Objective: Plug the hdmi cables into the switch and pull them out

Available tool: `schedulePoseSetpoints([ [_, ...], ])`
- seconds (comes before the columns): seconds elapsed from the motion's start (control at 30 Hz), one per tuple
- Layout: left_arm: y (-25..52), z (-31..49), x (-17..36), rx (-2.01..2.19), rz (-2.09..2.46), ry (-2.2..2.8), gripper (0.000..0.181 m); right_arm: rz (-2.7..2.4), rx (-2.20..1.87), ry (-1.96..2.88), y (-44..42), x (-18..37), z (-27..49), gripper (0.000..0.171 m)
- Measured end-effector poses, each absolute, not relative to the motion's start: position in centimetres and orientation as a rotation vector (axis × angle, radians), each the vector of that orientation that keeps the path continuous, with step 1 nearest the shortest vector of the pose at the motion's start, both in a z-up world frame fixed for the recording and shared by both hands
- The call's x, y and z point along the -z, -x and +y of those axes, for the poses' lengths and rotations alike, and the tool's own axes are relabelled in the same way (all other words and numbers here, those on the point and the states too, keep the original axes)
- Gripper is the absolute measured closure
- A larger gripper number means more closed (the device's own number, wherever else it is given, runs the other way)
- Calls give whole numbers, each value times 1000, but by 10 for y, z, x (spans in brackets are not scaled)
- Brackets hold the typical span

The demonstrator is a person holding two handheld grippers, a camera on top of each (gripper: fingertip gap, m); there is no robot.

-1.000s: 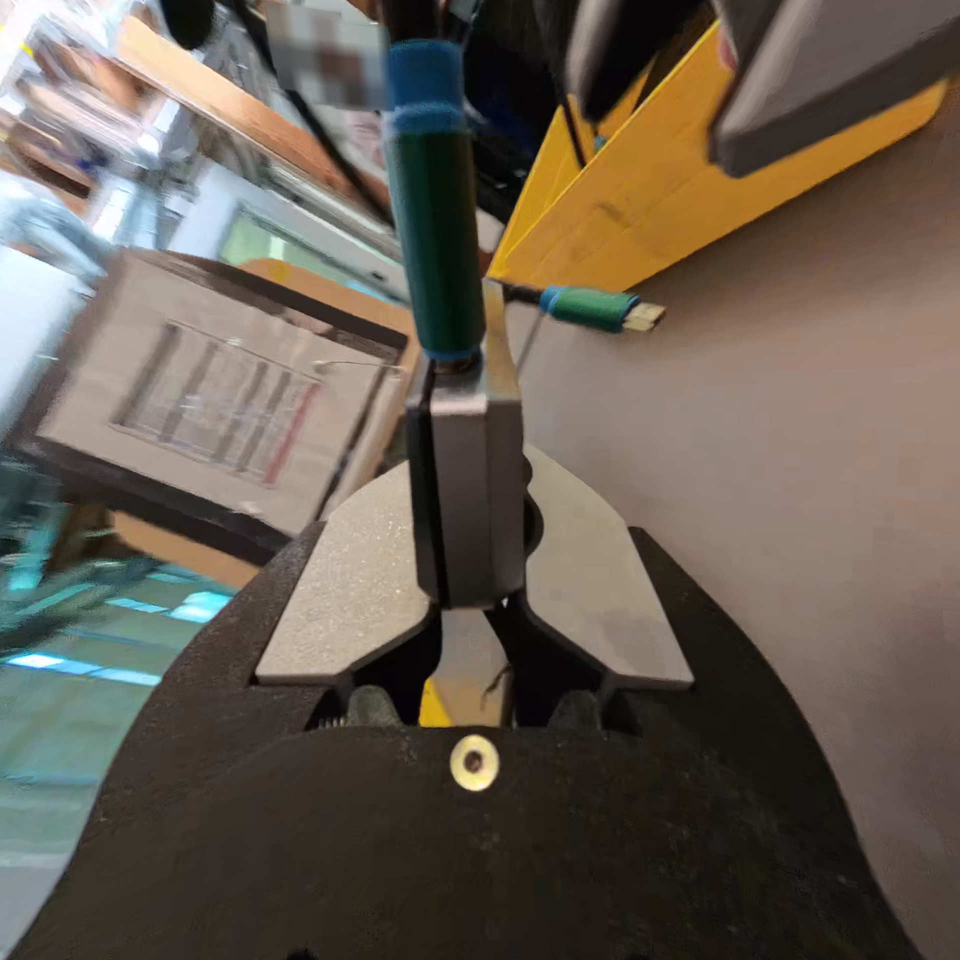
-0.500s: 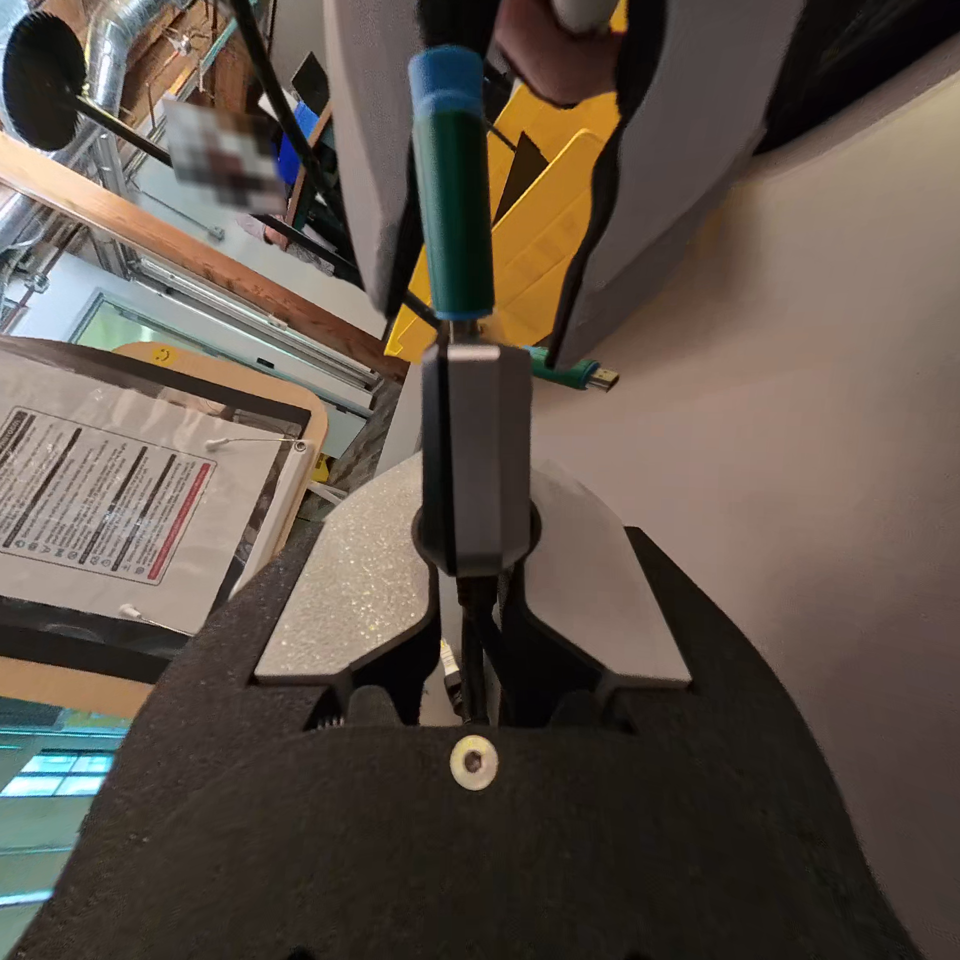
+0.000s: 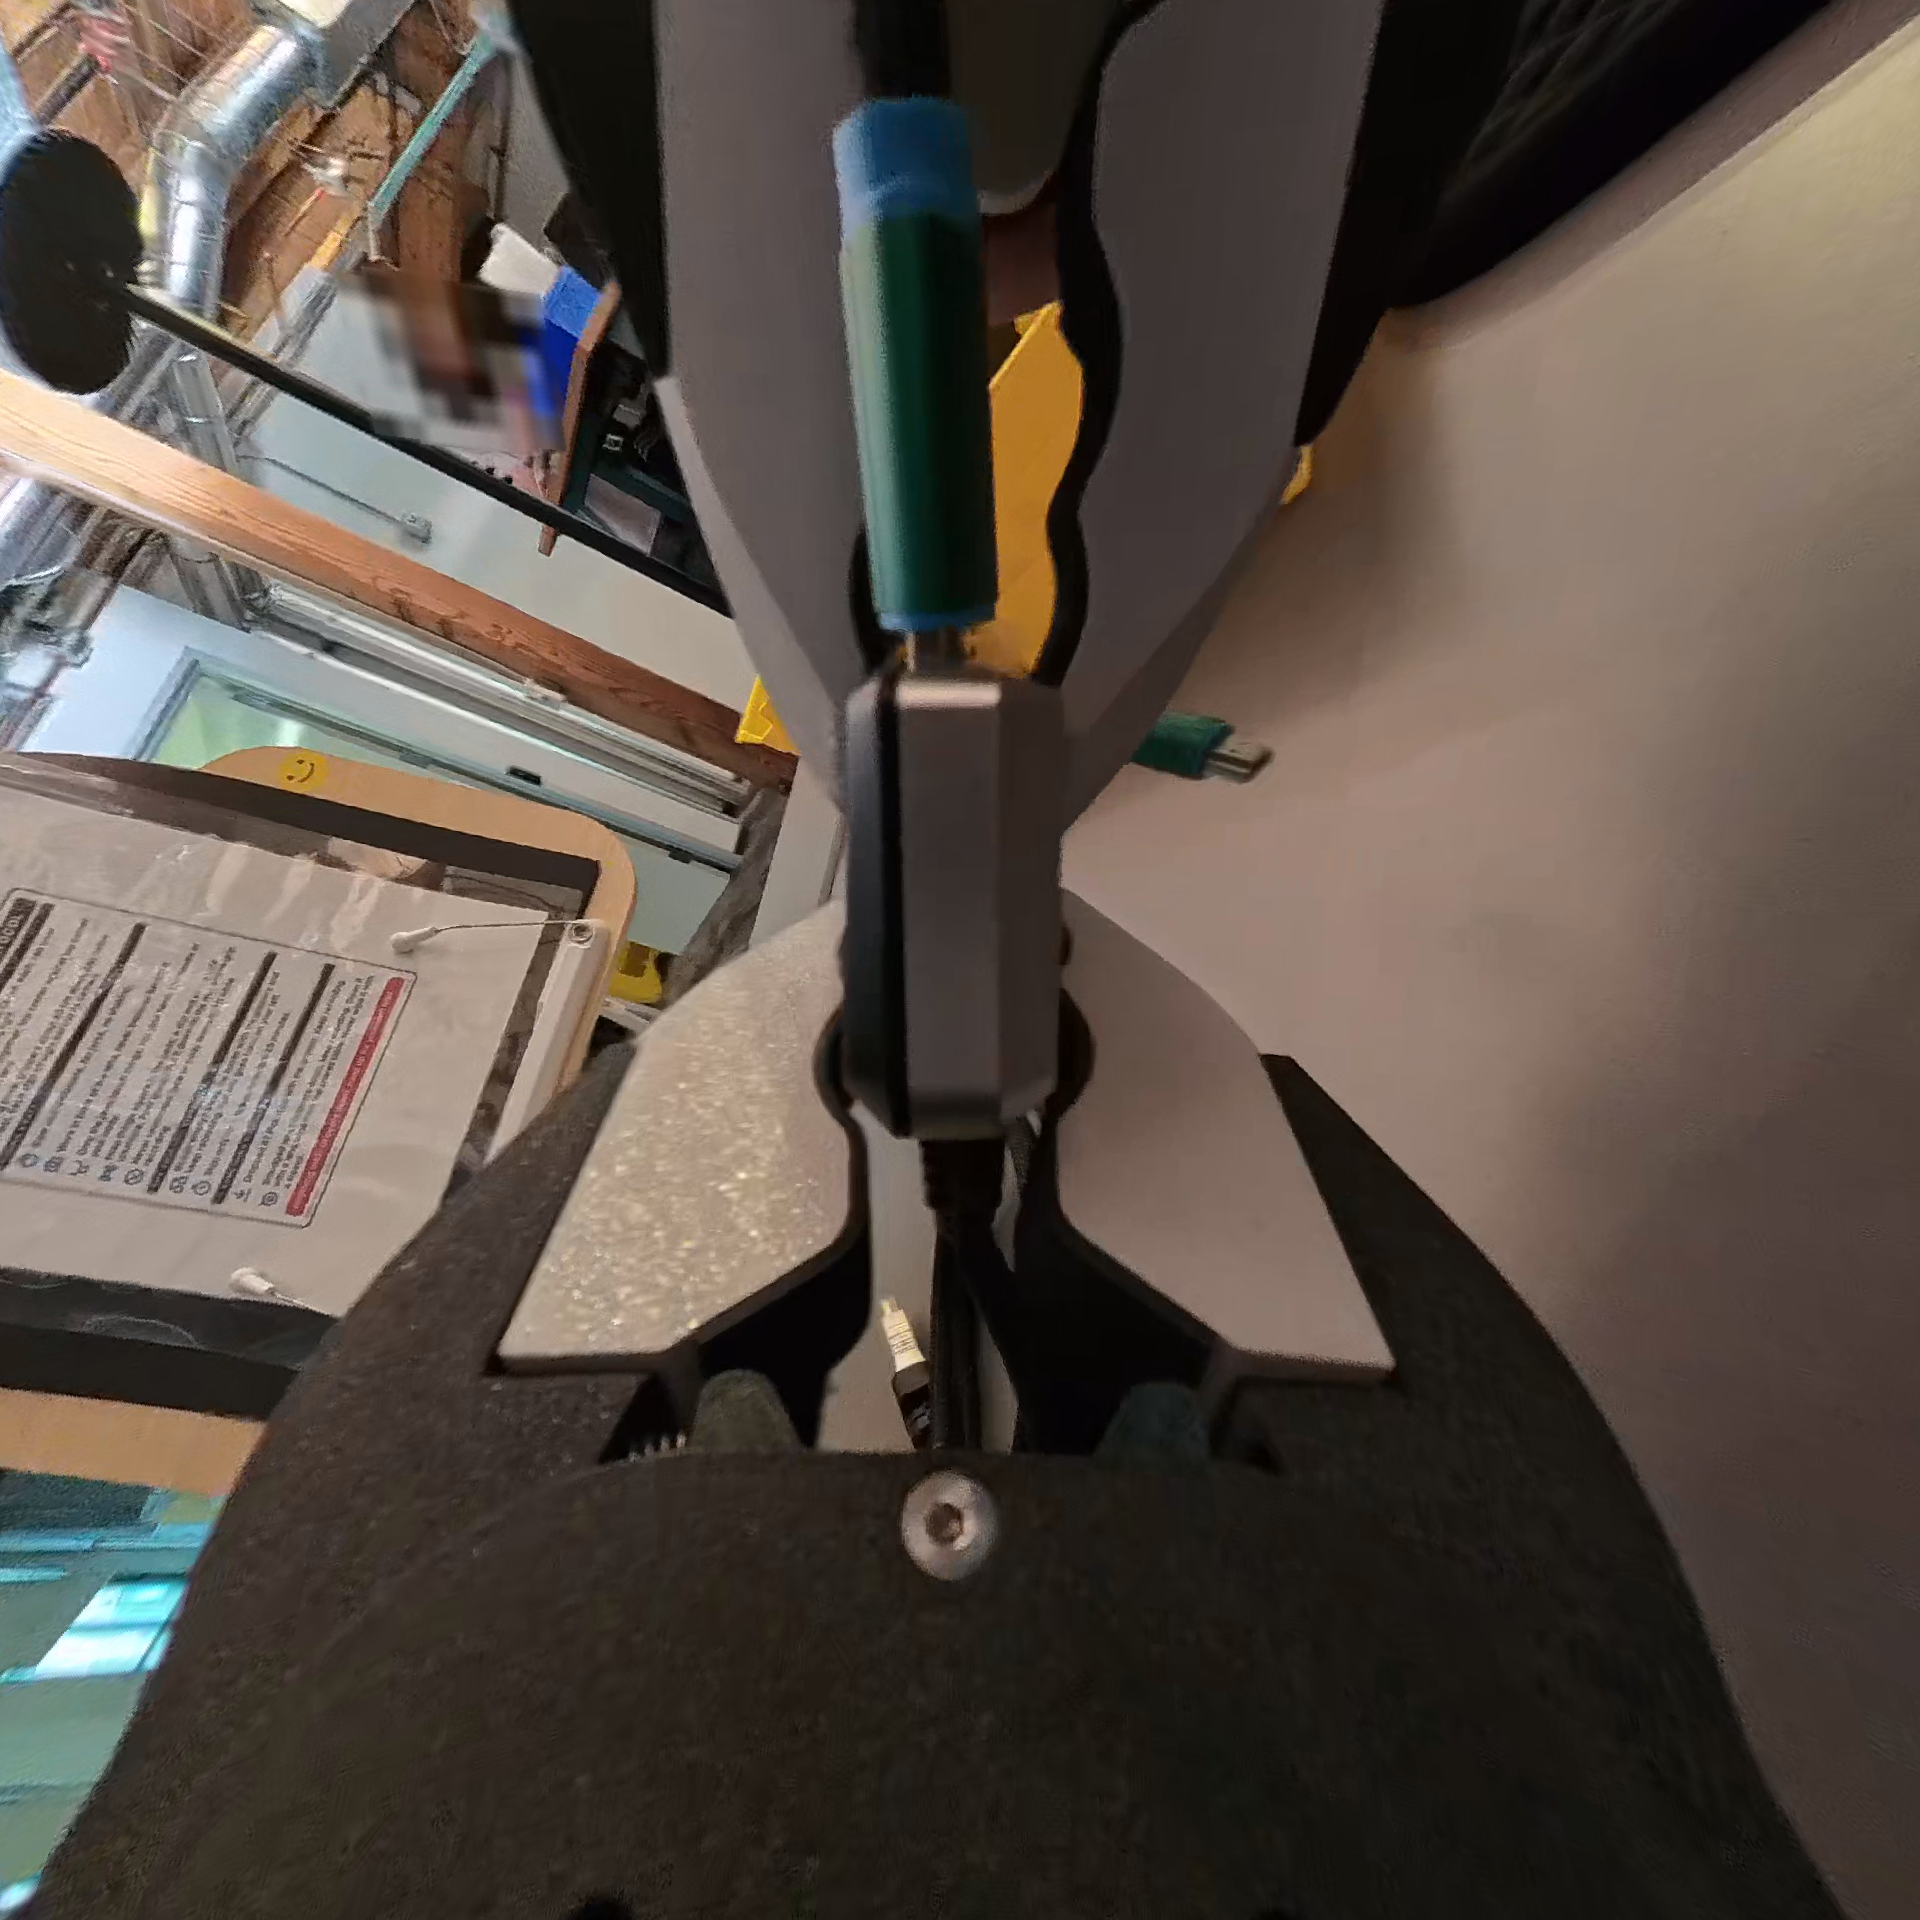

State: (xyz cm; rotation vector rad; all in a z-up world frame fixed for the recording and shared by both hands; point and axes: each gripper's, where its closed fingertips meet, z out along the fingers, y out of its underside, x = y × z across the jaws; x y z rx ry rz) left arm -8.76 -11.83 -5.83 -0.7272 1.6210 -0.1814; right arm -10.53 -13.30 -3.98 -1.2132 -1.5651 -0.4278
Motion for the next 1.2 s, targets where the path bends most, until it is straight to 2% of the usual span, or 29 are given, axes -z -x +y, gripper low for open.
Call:
schedulePoseSetpoints([
  [0.03, 87, -115, 53, 174, 1579, 733, 140, -1565, 430, 1222, 104, 41, -133, 146],
  [0.1, 88, -111, 44, 192, 1514, 752, 110, -1564, 442, 1234, 103, 41, -133, 146],
  [0.13, 89, -111, 42, 214, 1509, 763, 106, -1561, 447, 1239, 102, 41, -132, 146],
  [0.33, 93, -108, 34, 212, 1455, 739, 109, -1562, 485, 1310, 92, 29, -127, 147],
  [0.53, 96, -103, 26, 229, 1392, 775, 111, -1513, 535, 1369, 67, -13, -116, 146],
  [1.0, 91, -80, 64, 160, 1474, 908, 114, -1256, 593, 1529, -17, -170, -95, 148],
  [1.2, 90, -75, 76, 133, 1512, 949, 114, -1141, 493, 1738, -67, -225, -96, 148],
])
